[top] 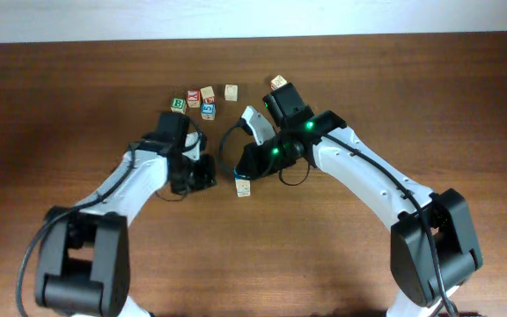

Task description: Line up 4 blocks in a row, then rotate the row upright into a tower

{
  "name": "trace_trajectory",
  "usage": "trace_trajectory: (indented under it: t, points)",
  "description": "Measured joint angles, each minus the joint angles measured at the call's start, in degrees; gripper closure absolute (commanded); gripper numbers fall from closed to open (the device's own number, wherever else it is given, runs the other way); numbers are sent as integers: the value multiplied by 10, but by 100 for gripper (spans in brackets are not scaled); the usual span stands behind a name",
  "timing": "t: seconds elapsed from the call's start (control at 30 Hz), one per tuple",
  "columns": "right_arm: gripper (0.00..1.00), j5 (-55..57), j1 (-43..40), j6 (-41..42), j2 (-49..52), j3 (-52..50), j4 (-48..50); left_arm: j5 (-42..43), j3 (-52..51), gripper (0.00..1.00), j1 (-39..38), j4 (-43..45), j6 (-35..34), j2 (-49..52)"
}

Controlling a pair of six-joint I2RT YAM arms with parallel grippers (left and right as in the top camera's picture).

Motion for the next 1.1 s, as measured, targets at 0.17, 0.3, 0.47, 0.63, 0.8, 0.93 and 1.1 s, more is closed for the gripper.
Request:
trace_trajectory:
  t: [0.17, 0.3, 0.47, 0.63, 0.8, 0.93, 1.1]
  points:
    - [89, 7, 0, 1, 6, 27, -42, -39, 10, 100, 54, -5, 9, -53]
    - [89, 14, 0, 1, 7, 72, -82, -47, 10, 100, 54, -5, 10, -53]
    - [88, 34, -3, -25, -1, 166, -164, -51, 67, 100, 54, -65, 68, -73]
    - [29, 257, -54, -40, -251, 248, -297, -64, 144, 1, 54, -137, 188, -353]
    - [2, 351, -61, -42, -405, 248, -399, -65, 144, 1, 54, -142, 202, -398]
    - [2, 359, -61, -42, -449, 248, -415, -65, 144, 1, 55, -142, 203, -398]
    - [2, 405, -61, -42, -447, 239, -423, -65, 144, 1, 55, -142, 203, -398]
